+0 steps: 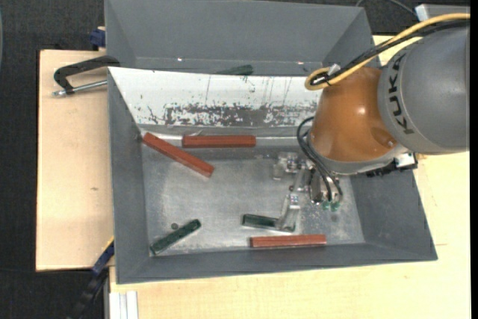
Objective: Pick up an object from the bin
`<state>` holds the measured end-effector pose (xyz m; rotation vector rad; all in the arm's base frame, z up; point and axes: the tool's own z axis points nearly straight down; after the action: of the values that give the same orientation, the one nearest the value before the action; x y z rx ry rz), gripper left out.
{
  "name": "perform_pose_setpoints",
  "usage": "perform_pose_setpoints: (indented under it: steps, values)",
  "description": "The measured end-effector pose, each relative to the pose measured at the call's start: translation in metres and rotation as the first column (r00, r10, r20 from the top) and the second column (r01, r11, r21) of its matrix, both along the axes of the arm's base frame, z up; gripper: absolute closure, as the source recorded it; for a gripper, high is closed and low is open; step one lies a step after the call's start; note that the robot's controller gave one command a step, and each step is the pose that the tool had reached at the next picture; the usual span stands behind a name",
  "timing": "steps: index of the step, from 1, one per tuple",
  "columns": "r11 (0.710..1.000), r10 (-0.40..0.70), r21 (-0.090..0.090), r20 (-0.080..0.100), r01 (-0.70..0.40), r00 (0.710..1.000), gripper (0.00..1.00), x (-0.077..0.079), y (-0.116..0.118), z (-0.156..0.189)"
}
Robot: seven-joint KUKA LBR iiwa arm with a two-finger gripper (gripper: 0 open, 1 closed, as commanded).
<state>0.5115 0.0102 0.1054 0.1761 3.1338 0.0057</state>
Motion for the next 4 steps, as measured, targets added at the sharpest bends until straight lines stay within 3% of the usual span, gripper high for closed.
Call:
perform_pose_setpoints:
  steps: [1,2,3,4]
  values:
    - [0.922,0.387,-0.004,0.000,-0.387,0.922,1.00,-0.001,0.008,-0.034]
    - [0.922,0.387,-0.003,0.000,-0.387,0.922,1.00,-0.001,0.008,-0.034]
    - [0.923,0.386,-0.002,-0.004,-0.386,0.923,1.00,0.001,0.032,0.016]
    - [0.909,0.418,-0.005,0.002,-0.418,0.909,0.00,-0.018,-0.003,0.108]
